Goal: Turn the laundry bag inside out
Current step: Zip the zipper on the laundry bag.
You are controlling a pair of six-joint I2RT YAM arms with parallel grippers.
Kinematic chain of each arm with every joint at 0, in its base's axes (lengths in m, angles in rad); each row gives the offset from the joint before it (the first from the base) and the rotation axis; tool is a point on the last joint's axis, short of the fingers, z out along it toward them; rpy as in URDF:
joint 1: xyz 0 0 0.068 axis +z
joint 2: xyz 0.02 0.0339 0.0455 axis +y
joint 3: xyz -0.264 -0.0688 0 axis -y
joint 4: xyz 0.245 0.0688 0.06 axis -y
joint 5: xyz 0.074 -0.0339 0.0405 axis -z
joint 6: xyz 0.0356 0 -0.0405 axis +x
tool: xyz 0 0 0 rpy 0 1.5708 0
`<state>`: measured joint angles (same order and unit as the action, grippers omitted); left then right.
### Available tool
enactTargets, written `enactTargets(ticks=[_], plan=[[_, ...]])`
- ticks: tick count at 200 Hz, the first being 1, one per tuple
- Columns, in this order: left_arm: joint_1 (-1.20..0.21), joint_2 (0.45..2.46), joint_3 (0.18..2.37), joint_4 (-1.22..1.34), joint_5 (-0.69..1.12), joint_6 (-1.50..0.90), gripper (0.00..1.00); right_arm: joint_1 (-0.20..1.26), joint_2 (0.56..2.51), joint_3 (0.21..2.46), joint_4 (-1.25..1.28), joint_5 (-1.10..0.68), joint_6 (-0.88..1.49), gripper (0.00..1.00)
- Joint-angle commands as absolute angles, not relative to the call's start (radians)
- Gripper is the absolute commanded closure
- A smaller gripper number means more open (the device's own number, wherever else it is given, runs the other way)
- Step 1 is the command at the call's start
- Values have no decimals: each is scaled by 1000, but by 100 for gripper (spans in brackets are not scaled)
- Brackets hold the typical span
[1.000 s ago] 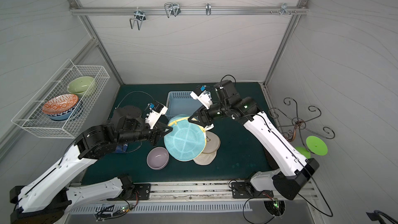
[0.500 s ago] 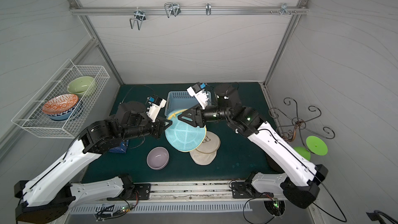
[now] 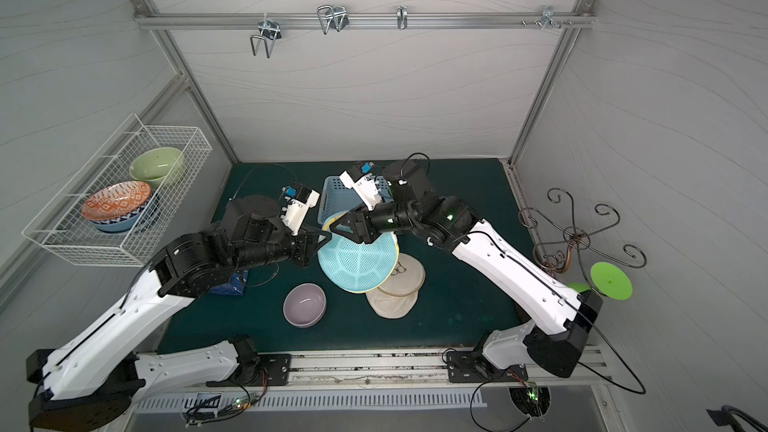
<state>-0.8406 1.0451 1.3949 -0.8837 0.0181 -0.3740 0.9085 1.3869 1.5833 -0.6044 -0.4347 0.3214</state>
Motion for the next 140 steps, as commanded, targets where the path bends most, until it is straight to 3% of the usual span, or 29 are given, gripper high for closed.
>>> enactTargets(ticks=[1, 44, 103, 129, 140], plan=[[-845, 1024, 1437, -815, 45, -382, 100, 917, 1395, 1612, -647, -378, 287, 57], [-846, 1023, 1437, -804, 63, -385, 100, 920, 1404, 1623, -635, -401, 279, 55], [-846, 1020, 1440, -794, 76, -387, 100, 946, 1447, 1652, -636, -377, 276, 60], [-845, 1013, 1445, -795, 74, -391, 100, 956, 1459, 1670, -669, -312, 265, 68], [-845, 1012, 1448, -795, 75, -389, 100, 966, 1464, 1675, -681, -285, 259, 65]])
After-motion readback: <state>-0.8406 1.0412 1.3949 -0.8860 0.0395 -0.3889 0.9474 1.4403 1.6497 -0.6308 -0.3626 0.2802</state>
